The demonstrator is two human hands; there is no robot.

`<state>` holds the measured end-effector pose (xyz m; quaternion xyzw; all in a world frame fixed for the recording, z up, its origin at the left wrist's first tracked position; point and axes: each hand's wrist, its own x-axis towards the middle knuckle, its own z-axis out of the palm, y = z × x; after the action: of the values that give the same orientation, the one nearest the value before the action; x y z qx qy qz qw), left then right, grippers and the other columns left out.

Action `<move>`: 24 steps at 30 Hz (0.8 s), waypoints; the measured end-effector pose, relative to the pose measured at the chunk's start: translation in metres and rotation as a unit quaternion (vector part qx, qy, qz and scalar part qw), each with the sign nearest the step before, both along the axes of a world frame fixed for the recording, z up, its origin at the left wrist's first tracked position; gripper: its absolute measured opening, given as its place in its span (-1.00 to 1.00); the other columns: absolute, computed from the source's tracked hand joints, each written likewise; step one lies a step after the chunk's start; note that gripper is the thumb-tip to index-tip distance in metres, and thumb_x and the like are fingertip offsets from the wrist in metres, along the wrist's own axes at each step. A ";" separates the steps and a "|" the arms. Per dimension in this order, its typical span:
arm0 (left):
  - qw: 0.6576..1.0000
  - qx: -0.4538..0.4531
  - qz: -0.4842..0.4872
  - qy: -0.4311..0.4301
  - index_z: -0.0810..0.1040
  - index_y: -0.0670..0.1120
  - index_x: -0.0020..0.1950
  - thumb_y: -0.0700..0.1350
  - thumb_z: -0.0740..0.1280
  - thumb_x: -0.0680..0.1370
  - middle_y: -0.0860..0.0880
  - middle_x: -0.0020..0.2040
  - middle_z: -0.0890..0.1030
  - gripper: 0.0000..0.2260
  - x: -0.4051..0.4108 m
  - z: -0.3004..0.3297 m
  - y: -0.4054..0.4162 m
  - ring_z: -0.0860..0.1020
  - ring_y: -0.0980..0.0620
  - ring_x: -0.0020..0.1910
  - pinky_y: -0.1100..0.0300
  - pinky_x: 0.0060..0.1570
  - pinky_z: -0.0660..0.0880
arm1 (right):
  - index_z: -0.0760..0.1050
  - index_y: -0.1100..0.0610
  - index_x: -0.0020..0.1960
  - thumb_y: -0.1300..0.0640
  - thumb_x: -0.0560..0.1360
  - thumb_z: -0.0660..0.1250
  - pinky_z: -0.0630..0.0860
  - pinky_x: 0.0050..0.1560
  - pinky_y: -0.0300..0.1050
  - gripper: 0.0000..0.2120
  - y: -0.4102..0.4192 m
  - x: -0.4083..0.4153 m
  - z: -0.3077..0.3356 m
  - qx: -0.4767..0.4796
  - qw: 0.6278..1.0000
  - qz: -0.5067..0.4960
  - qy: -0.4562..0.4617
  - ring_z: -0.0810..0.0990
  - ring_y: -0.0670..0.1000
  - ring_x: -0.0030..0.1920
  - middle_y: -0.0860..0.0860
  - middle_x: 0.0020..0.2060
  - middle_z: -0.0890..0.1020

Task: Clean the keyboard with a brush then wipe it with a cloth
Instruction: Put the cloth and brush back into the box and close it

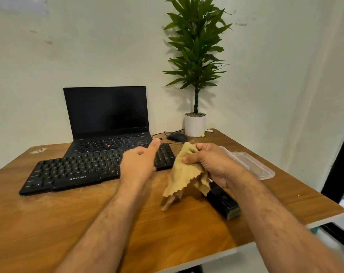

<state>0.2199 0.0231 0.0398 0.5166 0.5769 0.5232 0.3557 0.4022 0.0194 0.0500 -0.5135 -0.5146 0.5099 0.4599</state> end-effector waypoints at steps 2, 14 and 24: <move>0.981 -0.136 -0.098 -0.102 0.61 -0.15 0.04 0.27 0.35 0.51 -0.09 -0.16 0.68 -0.53 0.010 0.002 -0.011 0.65 0.02 -0.29 0.03 -0.14 0.67 | 0.61 0.12 -0.08 0.35 0.47 0.45 0.58 -0.21 -0.03 -0.85 0.000 -0.006 -0.001 0.027 0.999 -0.028 -0.015 0.67 0.07 -0.18 0.07 -0.22 0.71; 0.874 -0.150 -0.211 -0.412 0.51 -0.22 0.30 -0.11 0.50 0.39 -0.31 0.14 0.65 -0.49 0.026 -0.016 -0.009 0.63 -0.29 0.15 -0.29 0.22 0.50 | 0.62 -0.04 0.14 -0.27 0.25 0.60 0.61 0.17 0.16 -0.45 -0.004 -0.005 0.001 0.041 0.995 -0.042 -0.082 0.67 0.09 0.10 0.00 0.07 0.70; 0.984 -0.064 0.002 -0.169 0.58 -0.06 0.14 0.18 0.37 0.52 -0.05 0.01 0.66 -0.65 0.047 -0.009 -0.010 0.61 0.02 -0.08 0.13 -0.25 0.52 | 0.60 0.12 0.13 0.29 0.47 0.50 0.66 0.04 0.13 -0.74 0.004 0.014 -0.004 0.031 0.992 -0.099 0.065 0.72 0.12 -0.01 0.09 -0.04 0.74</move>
<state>0.2667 0.0134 0.0309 0.3958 0.5421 0.5655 0.4793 0.4157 0.0236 0.0464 -0.5138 -0.4455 0.4778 0.5560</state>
